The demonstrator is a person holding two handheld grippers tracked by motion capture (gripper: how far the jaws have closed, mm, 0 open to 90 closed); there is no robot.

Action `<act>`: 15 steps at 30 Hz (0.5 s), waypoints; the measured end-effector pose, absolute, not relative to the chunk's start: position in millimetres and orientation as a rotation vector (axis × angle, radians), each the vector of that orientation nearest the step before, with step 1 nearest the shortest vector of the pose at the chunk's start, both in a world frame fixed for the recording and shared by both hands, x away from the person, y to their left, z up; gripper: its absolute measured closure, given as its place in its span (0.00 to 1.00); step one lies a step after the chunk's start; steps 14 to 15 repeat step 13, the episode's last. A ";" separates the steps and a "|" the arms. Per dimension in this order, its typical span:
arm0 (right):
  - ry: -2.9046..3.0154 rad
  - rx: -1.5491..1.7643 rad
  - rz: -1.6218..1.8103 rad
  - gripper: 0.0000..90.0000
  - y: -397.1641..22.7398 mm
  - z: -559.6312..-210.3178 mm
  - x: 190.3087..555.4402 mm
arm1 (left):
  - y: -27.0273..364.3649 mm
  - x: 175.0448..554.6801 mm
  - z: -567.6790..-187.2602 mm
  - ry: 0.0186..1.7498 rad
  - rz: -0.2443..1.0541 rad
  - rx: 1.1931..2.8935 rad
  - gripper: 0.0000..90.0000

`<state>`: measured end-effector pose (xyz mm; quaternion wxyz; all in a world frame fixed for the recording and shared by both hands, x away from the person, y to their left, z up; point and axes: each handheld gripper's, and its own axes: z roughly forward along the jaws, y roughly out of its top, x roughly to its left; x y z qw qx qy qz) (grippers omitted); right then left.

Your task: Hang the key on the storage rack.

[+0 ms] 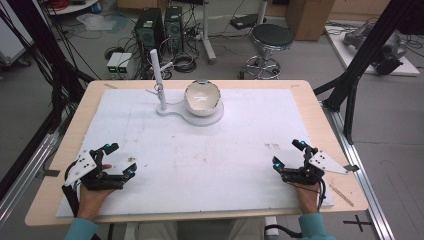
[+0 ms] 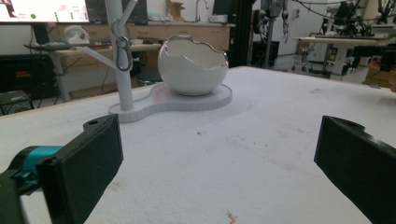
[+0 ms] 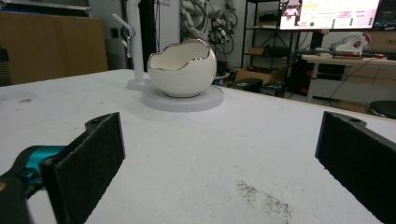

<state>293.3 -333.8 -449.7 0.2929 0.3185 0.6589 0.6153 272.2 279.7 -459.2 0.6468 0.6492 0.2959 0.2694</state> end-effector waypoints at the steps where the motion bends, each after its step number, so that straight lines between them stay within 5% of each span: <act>1: 1.757 0.850 1.636 0.01 -333.7 -449.5 293.3 | 280.2 271.5 -459.6 0.676 0.619 1.466 0.02; 15: 1.761 0.847 1.626 0.01 -332.5 -449.5 292.8 | 280.8 269.4 -460.9 0.677 0.642 1.447 0.02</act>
